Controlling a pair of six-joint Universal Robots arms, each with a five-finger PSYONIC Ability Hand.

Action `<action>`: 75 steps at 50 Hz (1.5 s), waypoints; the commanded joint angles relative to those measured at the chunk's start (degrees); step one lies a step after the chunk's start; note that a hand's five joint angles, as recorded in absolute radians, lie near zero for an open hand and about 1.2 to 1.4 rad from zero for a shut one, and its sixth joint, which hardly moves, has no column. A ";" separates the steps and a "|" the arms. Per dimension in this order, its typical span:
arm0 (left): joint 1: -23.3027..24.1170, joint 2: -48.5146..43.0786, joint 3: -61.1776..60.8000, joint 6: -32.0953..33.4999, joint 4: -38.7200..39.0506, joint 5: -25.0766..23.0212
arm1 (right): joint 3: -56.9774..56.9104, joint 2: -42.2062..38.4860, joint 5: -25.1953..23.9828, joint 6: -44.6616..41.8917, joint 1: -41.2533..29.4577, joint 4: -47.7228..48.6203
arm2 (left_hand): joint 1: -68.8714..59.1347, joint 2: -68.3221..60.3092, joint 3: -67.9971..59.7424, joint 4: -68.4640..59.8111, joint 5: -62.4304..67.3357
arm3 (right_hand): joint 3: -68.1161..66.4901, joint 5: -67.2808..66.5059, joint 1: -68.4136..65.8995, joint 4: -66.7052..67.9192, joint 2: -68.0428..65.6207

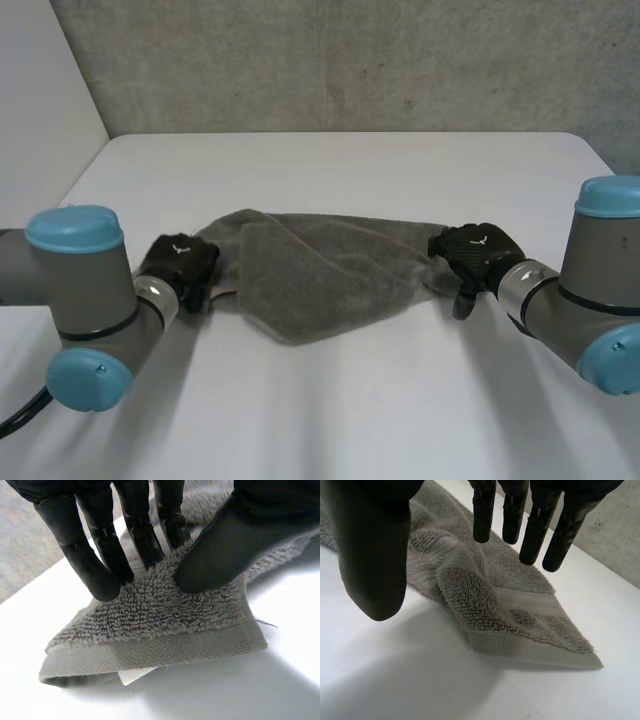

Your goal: Fold the towel.

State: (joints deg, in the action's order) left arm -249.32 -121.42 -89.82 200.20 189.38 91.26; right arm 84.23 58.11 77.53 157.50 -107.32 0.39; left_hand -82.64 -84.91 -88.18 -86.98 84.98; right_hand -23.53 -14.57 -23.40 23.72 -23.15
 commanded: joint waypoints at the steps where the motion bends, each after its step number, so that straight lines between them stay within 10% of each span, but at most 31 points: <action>1: -0.38 6.46 -0.53 -5.17 -0.33 -0.30 | -3.99 -6.16 0.52 0.00 -0.25 -0.04 | 2.64 4.91 8.18 6.98 -14.98 | -5.57 -4.52 -5.69 5.37 -5.94; 9: -1.34 11.03 -0.53 -10.09 -2.62 -0.65 | -6.98 -9.07 1.31 0.70 -0.08 0.93 | 2.64 4.91 8.18 6.98 -14.98 | -23.40 -22.35 -23.52 23.20 -23.77; 14: -2.31 11.64 -0.62 -10.62 -3.49 -0.74 | -8.73 -10.30 4.38 0.88 -0.08 1.90 | 2.64 4.91 8.18 6.98 -14.98 | -56.38 -55.33 -56.50 56.18 -56.75; 29: -3.10 12.17 -0.62 -10.71 -4.20 -1.00 | -6.89 0.87 5.71 6.15 0.80 2.51 | 2.64 4.91 8.18 6.98 -14.98 | -56.47 -55.43 -56.60 56.28 -56.85; 46: -11.63 26.94 -1.94 -15.72 -8.77 -10.23 | -20.25 15.02 -8.71 5.01 10.56 -24.82 | 2.64 4.91 8.18 6.98 -14.98 | -56.47 -55.43 -56.60 56.28 -56.85; 61: -11.45 16.13 0.17 -19.41 -10.35 -12.78 | -48.46 -11.09 -8.71 5.27 12.40 -39.41 | 2.64 4.91 8.18 6.98 -14.98 | -56.47 -55.43 -56.60 56.28 -56.85; 67: -10.31 10.77 2.89 -19.23 -10.44 -12.43 | -65.29 -23.89 -1.00 6.84 10.65 -38.89 | 2.64 4.91 8.18 6.98 -14.98 | -56.47 -55.43 -56.60 56.28 -56.85; 69: -10.22 9.97 3.34 -19.23 -10.44 -12.34 | -68.94 -26.12 2.63 8.17 10.21 -37.83 | 2.64 4.91 8.18 6.98 -14.98 | -43.08 -42.03 -43.20 42.88 -43.45; 71: -10.13 9.01 4.04 -19.23 -10.44 -12.25 | -71.83 -27.96 6.40 10.18 9.85 -34.16 | 2.64 4.91 8.18 6.98 -14.98 | 7.13 8.18 7.01 -7.33 6.75; 75: -10.13 8.74 4.13 -19.23 -10.35 -12.08 | -69.83 -27.52 5.71 10.63 9.42 -32.30 | 2.64 4.91 8.18 6.98 -14.98 | 13.53 14.57 13.40 -13.72 13.15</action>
State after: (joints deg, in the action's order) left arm -259.61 -111.48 -86.53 180.97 178.97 78.89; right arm 16.33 32.56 79.58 165.89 -96.87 -36.57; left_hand -82.69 -84.92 -88.38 -86.98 84.98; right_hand -29.79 -18.96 -29.25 31.04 -28.41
